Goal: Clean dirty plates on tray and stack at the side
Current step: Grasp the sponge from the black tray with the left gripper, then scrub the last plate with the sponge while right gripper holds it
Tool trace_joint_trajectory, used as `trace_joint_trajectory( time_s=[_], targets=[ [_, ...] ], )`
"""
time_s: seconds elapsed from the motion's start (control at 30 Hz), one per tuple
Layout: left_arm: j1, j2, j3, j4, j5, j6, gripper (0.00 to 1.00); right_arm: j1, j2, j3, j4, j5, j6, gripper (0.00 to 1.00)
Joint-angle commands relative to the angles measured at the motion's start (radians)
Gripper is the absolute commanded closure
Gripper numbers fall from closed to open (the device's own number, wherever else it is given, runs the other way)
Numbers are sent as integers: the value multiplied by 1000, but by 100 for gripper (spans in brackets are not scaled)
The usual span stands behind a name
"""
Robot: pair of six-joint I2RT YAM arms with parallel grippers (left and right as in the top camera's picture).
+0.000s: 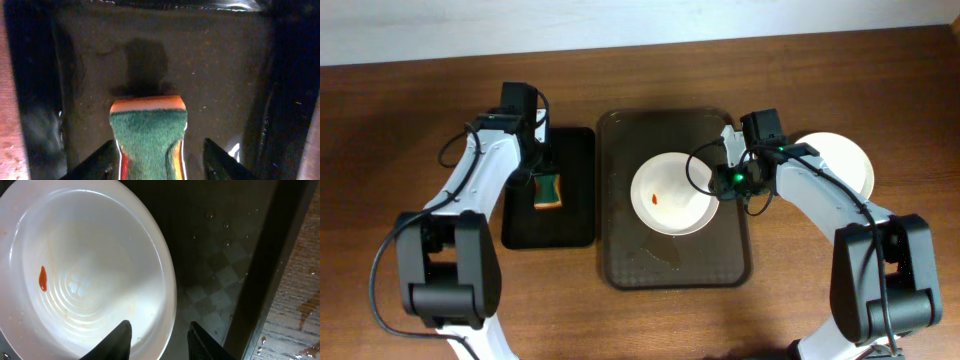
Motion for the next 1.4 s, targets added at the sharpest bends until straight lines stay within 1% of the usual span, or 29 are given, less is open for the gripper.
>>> trace_joint_trajectory(
  time_s=[0.0, 0.03, 0.07, 0.1, 0.13, 0.17, 0.27, 0.33, 0.37, 0.43, 0.53, 0.6, 0.63, 0.67, 0.7, 0.77, 0.83, 0.93, 0.97, 1.0, 1.03, 1.1, 1.13, 1.23, 1.3, 1.33, 1.37],
  targets=[
    [-6, 80, -41, 8, 7, -9, 57, -2, -8, 14, -1, -9, 1, 61],
    [-6, 89, -41, 6, 10, -9, 66, -2, -8, 14, 0, -9, 1, 61],
    [-6, 93, -41, 6, 11, -10, 85, -2, -8, 14, 0, -9, 1, 54],
    [-6, 93, -38, 5, 11, -10, 100, -2, -8, 14, 0, -9, 1, 51],
    [-6, 92, -20, -7, 25, -9, 100, -2, -8, 14, 0, -9, 1, 49],
    [-4, 90, 8, -36, 34, -9, 100, -2, -8, 14, 0, -9, 1, 49],
    [-2, 86, 172, -192, 40, -9, 100, -2, -8, 14, 0, -9, 1, 49],
    [-2, 85, 262, -277, 40, -9, 63, -2, -8, 14, -1, -9, 5, 49],
    [-2, 85, 274, -296, 40, -9, 40, -2, -8, 14, -1, -9, 8, 49],
    [-2, 96, 266, -320, 40, -9, 38, -2, -8, 14, -1, -9, 8, 49],
    [-21, 143, 223, -296, 40, -9, 44, -2, -8, 14, -1, -5, 8, 48],
    [-50, 167, 131, -177, 34, 28, 52, -2, -8, 14, -1, -5, 8, 48],
    [-56, 177, 101, -135, 32, 29, 63, -2, -8, 14, -1, -5, 8, 48],
    [-58, 188, 87, -114, 33, 28, 78, -2, -8, 14, -1, -5, 8, 48],
    [-58, 193, 85, -113, 33, 28, 100, -2, -8, 14, -1, -5, 8, 48],
    [-57, 188, 98, -123, 33, 28, 100, -2, -8, 14, 5, 7, 8, 48],
    [-57, 185, 137, -174, 33, 28, 100, -2, -8, 14, 13, 49, 8, 48],
    [-57, 159, 262, -300, 38, 28, 100, -3, -8, 14, 30, 112, 8, 48],
    [-57, 146, 308, -340, 53, 28, 100, -3, -5, 14, 43, 133, 8, 48],
    [-58, 127, 361, -378, 106, 28, 100, -3, 6, 14, 53, 142, 12, 49],
    [-58, 116, 388, -394, 153, 28, 100, -3, 14, 14, 53, 141, 32, 53],
    [-64, 89, 417, -399, 281, 27, 100, 1, 45, 14, 47, 100, 57, 67],
    [-79, 86, 417, -399, 322, 20, 100, 4, 74, 14, 48, 69, 64, 71],
    [-134, 87, 417, -391, 321, 13, 100, 12, 120, 14, 58, 69, 84, 76],
    [-173, 87, 417, -378, 321, 13, 100, 12, 135, 14, 74, 66, 79, 76],
    [-192, 87, 417, -370, 321, 13, 100, 10, 135, 14, 75, 71, 76, 80],
    [-203, 87, 417, -362, 322, 4, 100, 10, 135, 14, 92, 94, 85, 96]
  ],
)
